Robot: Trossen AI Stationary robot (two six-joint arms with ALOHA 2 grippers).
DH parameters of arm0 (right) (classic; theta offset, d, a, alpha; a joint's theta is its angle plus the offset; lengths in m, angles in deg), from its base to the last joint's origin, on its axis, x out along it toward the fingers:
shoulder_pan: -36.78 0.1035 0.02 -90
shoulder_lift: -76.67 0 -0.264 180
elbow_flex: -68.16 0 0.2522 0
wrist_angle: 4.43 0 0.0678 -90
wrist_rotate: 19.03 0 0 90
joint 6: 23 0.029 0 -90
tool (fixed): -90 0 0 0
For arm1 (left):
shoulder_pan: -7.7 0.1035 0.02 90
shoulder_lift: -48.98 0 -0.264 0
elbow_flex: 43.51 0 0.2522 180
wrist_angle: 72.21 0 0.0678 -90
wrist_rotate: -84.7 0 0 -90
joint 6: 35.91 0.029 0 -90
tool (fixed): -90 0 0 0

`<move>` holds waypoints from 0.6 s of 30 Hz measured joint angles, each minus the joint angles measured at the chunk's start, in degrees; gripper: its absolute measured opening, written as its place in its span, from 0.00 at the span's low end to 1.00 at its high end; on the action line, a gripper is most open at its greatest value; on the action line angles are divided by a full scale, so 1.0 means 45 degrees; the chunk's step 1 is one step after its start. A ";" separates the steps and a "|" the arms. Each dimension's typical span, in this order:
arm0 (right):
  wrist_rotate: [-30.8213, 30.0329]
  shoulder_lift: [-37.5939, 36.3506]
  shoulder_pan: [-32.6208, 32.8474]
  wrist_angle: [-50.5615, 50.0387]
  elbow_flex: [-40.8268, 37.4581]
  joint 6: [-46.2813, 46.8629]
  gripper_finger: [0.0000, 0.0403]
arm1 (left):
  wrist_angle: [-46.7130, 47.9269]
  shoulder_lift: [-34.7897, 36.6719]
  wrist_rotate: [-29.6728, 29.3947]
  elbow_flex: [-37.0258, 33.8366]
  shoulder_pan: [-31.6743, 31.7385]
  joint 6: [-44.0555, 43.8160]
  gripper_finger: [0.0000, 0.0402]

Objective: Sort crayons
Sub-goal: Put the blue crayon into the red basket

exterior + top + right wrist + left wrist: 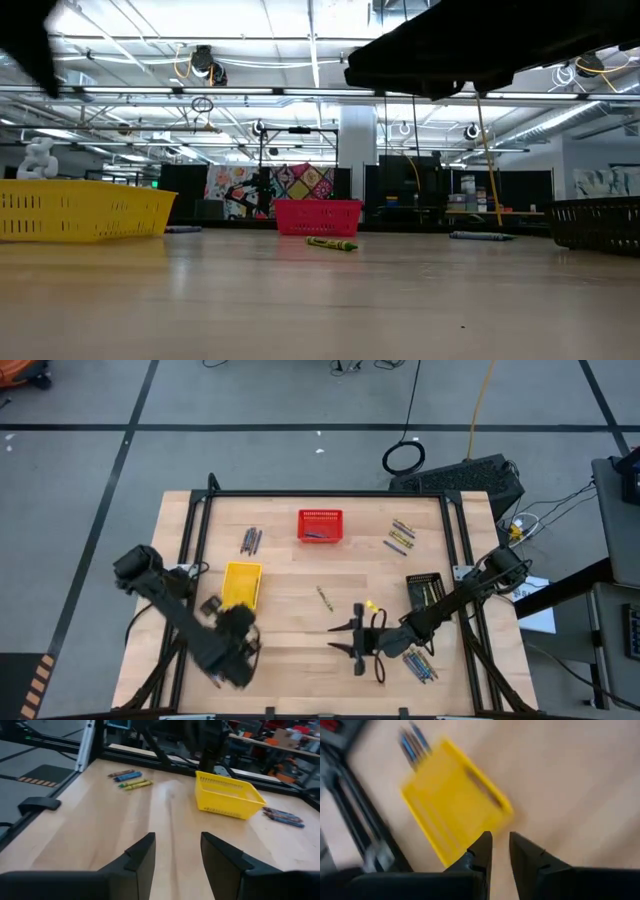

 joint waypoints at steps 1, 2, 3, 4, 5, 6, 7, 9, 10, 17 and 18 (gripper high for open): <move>-0.0215 0.0000 0.0021 0.0009 0.0000 0.0068 0.35 | -0.0004 0.0208 -0.0472 -0.0103 0.0527 0.0306 0.14; -0.0297 0.0000 0.0058 -0.0019 0.0000 0.0144 0.35 | 0.0009 0.0416 -0.0803 -0.0207 0.1157 0.0798 0.14; -0.0428 0.0000 0.0085 -0.0038 0.0000 0.0174 0.35 | 0.0028 0.0620 -0.0975 -0.0325 0.1832 0.1467 0.14; -0.0564 0.0000 0.0149 -0.0111 0.0000 0.0182 0.35 | 0.0030 0.0825 -0.1079 -0.0449 0.2545 0.2191 0.14; -0.0613 0.0000 0.0208 -0.0190 0.0000 0.0184 0.35 | 0.0008 0.1047 -0.1208 -0.0564 0.3278 0.2893 0.14; -0.0650 0.0000 0.0257 -0.0317 0.0000 0.0181 0.35 | -0.0051 0.1242 -0.1399 -0.0653 0.4023 0.3634 0.15; -0.0820 0.0000 0.0317 -0.0511 0.0000 0.0209 0.35 | -0.0221 0.1436 -0.1636 -0.0716 0.4803 0.4467 0.15; -0.1131 0.0002 0.0429 -0.0911 -0.0004 0.0385 0.35 | -0.0836 0.1725 -0.1926 -0.0755 0.6347 0.6160 0.16; -0.1250 0.0005 0.0466 -0.1165 -0.0005 0.0569 0.35 | -0.1346 0.1816 -0.2007 -0.0760 0.7082 0.7072 0.18; -0.1267 0.0005 0.0497 -0.2683 -0.0005 0.2581 0.35 | -0.5279 0.1989 -0.0593 -0.0760 1.1505 1.2469 0.34; -0.1263 0.0005 0.0498 -0.2849 -0.0005 0.2791 0.35 | -0.5552 0.1960 -0.0280 -0.0760 1.1995 1.2839 0.37</move>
